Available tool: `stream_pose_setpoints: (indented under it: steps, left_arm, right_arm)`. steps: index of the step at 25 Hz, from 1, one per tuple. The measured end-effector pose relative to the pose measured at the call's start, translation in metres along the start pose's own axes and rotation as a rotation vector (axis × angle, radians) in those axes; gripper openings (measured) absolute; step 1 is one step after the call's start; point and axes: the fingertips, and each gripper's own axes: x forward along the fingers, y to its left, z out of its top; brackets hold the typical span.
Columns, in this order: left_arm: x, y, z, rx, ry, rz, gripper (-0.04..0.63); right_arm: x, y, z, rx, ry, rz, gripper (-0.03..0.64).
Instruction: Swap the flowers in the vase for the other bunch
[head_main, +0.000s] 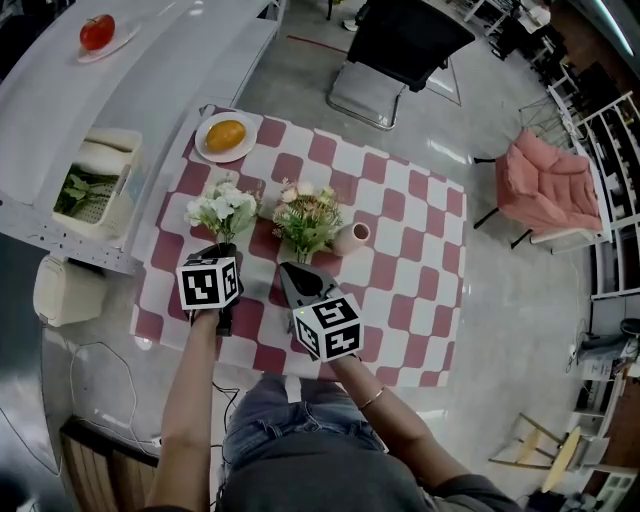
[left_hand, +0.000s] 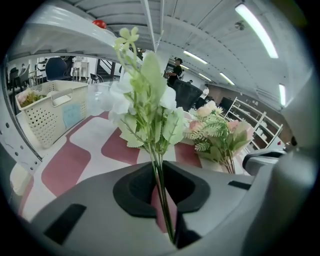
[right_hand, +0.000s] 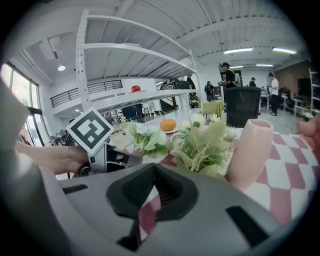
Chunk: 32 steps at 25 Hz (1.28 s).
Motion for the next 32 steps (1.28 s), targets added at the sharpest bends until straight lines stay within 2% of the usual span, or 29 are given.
stream_pose_setpoints:
  steps: [8, 18, 24, 32]
  left_arm:
    - [-0.016, 0.001, 0.012, -0.010, -0.076, -0.001, 0.028]
    - [-0.055, -0.015, 0.034, -0.066, -0.242, -0.016, 0.026]
    - [-0.075, -0.044, 0.050, -0.057, -0.319, -0.035, 0.026]
    - [-0.097, -0.106, 0.079, -0.038, -0.411, -0.130, 0.026]
  right_arm:
    - [-0.006, 0.003, 0.001, -0.007, -0.010, -0.009, 0.011]
    - [-0.026, 0.000, 0.008, -0.024, -0.061, 0.019, 0.011]
    - [-0.050, -0.013, 0.009, -0.031, -0.088, 0.030, 0.011]
    - [-0.088, -0.039, 0.011, -0.030, -0.136, 0.024, 0.011]
